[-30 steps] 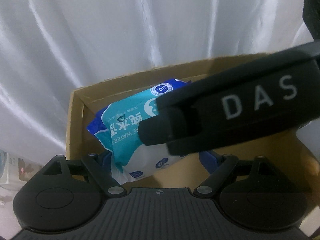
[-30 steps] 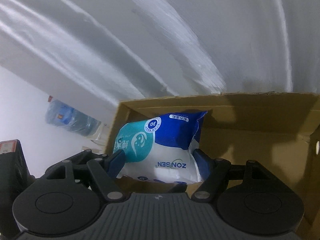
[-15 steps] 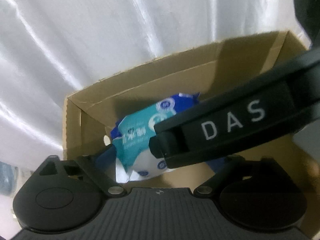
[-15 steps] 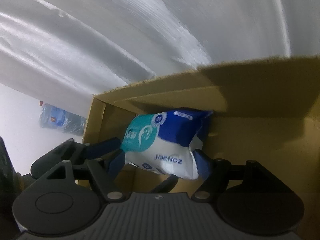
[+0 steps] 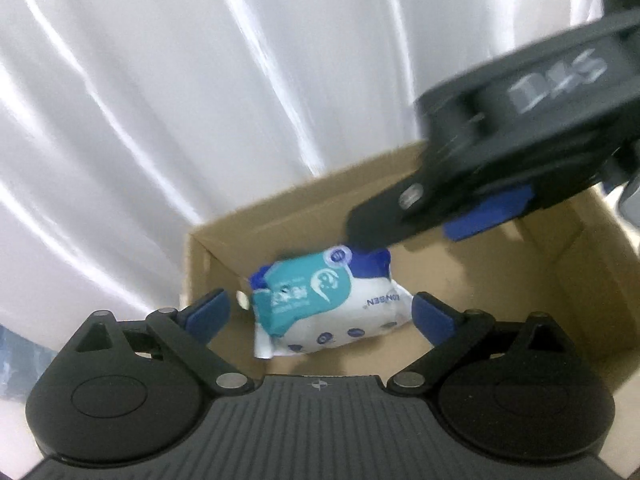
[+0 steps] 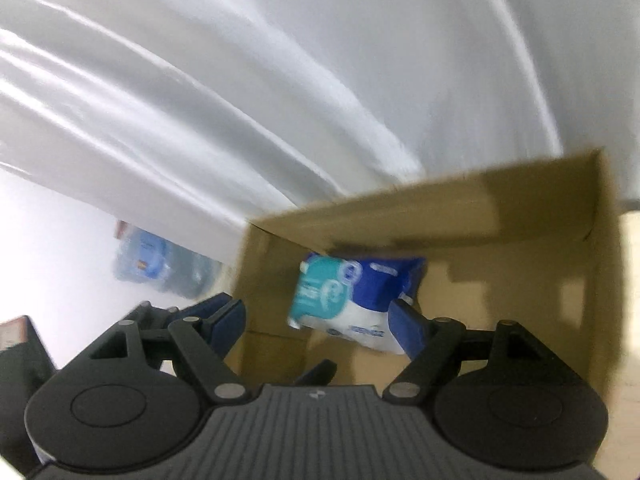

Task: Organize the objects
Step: 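Open the right gripper to drop the pack and withdraw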

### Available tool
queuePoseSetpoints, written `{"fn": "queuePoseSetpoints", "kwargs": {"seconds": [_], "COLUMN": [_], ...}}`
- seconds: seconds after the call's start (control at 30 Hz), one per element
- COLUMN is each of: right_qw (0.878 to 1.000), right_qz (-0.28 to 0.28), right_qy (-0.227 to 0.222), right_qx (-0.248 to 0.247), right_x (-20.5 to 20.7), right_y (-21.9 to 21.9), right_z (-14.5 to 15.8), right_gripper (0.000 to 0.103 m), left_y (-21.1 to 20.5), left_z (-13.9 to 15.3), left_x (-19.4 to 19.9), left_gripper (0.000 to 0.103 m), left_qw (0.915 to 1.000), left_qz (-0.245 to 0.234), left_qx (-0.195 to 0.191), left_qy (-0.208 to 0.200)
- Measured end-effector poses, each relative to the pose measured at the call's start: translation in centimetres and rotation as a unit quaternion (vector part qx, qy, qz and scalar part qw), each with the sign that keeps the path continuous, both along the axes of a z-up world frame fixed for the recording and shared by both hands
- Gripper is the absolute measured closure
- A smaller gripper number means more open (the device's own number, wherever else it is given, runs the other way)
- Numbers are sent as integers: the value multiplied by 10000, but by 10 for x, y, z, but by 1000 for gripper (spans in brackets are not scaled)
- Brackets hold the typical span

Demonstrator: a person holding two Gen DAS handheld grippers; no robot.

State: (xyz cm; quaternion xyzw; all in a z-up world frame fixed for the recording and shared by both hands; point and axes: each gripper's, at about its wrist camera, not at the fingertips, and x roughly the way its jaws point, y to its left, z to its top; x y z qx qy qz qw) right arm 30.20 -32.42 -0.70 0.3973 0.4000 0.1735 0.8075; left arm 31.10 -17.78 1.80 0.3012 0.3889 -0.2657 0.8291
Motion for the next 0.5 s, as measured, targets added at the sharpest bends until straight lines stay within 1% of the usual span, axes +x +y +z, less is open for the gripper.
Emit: {"fn": "queuePoseSetpoints", "kwargs": {"seconds": [0.1,0.23,0.3,0.4,0.5], "right_qw": [9992,9950,9919,9886,9867], "right_qz": [-52,-76,-120,-178,-237], "right_qy": [-403,-991,-1264,-1496,-1609], "right_qx": [65,97,88,71,37], "right_x": [-30,-81,-111,-147,-181], "right_y": [-14,-30,-37,-44,-47], "right_z": [26,55,64,66,53], "right_gripper": [22,22,22,21,21], "left_y": [8,31,37,52,66], "left_z": [22,52,63,72,76], "left_x": [-24,-51,-79,-116,-155], "left_gripper": [5,4,4,3,2], "left_qw": [9995,9970,9951,9917,9883], "left_qz": [45,168,216,288,384], "left_qx": [-153,-537,-745,-1053,-1333], "left_qy": [-289,-539,-607,-675,-631]}}
